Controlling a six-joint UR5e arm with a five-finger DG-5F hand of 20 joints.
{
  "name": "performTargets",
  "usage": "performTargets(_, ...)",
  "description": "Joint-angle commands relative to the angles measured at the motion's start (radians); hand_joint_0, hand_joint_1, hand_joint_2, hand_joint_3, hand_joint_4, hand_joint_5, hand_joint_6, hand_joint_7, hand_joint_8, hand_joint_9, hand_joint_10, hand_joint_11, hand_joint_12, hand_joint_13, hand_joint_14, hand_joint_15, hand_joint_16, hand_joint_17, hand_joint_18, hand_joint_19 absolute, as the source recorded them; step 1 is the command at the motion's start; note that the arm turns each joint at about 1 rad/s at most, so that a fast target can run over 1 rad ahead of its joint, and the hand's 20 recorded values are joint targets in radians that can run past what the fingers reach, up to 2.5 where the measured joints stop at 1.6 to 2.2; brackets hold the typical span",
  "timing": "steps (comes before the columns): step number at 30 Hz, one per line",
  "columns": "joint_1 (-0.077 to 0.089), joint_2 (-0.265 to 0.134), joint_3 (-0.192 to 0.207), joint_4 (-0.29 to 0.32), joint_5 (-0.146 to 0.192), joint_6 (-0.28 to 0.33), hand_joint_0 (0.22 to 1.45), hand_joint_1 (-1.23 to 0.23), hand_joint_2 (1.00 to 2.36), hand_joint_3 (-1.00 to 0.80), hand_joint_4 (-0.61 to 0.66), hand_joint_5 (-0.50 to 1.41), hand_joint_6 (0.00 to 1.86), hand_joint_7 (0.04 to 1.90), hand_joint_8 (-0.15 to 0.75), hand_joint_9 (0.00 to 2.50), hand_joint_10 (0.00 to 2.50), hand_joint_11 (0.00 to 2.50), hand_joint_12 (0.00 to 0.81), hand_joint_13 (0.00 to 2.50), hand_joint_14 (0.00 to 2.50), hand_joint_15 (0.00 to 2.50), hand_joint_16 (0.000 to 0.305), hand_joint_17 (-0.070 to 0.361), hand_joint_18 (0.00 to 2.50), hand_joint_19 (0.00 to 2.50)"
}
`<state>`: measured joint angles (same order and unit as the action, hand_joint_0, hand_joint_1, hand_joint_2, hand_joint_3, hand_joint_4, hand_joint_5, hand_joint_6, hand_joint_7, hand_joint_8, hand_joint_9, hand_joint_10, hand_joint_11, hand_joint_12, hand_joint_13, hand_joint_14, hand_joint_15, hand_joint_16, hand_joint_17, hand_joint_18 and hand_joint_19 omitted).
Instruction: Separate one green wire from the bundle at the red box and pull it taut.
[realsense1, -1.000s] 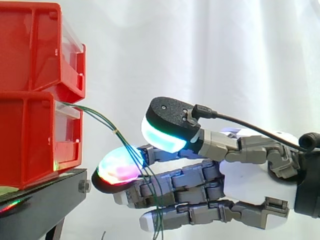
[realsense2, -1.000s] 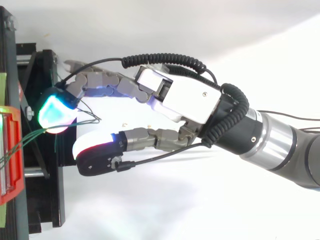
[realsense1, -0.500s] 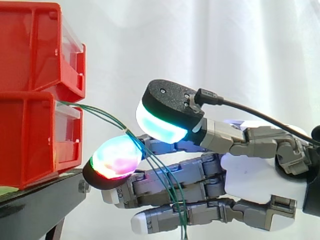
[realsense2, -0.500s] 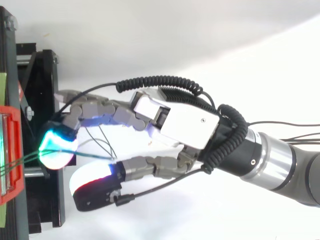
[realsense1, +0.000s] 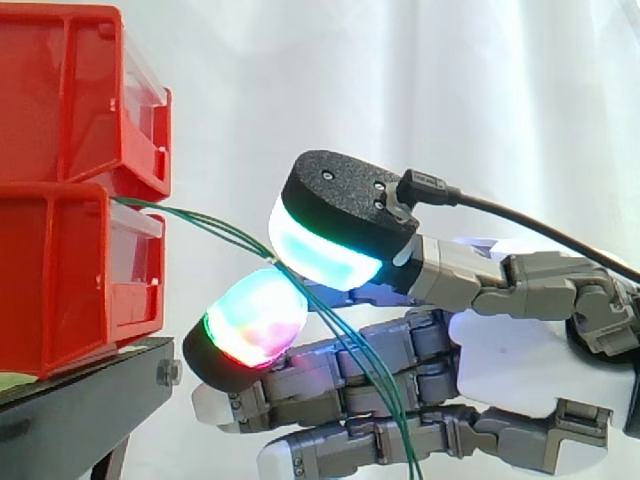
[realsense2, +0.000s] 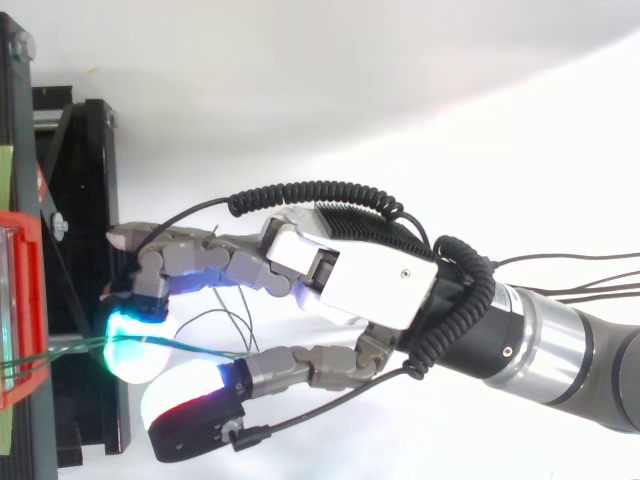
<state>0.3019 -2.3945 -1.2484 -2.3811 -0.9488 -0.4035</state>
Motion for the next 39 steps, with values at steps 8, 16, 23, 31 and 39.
performTargets(8, -0.012, 0.000, 0.000, -0.021, -0.002, 0.005, 0.56, -0.56, 1.01, -0.43, 0.23, -0.11, 0.50, 1.19, 0.315, 0.58, 0.00, 0.19, 0.355, 0.44, 0.00, 0.07, 0.052, 0.118, 0.54, 0.22)
performTargets(16, -0.032, 0.000, -0.037, -0.015, -0.004, 0.017, 0.56, -0.55, 1.01, -0.43, 0.25, -0.12, 0.50, 1.16, 0.315, 0.58, 0.00, 0.19, 0.355, 0.44, 0.00, 0.07, 0.052, 0.118, 0.54, 0.23)
performTargets(23, -0.035, -0.002, -0.057, 0.000, -0.002, 0.037, 0.56, -0.55, 1.01, -0.43, 0.22, -0.10, 0.50, 1.29, 0.317, 0.59, 0.00, 0.19, 0.356, 0.44, 0.00, 0.08, 0.052, 0.118, 0.54, 0.23)
performTargets(31, -0.030, 0.000, -0.054, 0.029, -0.002, 0.032, 0.56, -0.56, 1.01, -0.43, 0.22, -0.10, 0.51, 1.33, 0.319, 0.59, 0.00, 0.19, 0.355, 0.45, 0.00, 0.08, 0.052, 0.118, 0.55, 0.23)
performTargets(39, -0.027, 0.000, -0.034, 0.029, 0.001, 0.012, 0.56, -0.57, 1.01, -0.44, 0.21, -0.11, 0.58, 1.25, 0.325, 0.62, 0.00, 0.22, 0.356, 0.48, 0.00, 0.09, 0.052, 0.118, 0.59, 0.26)
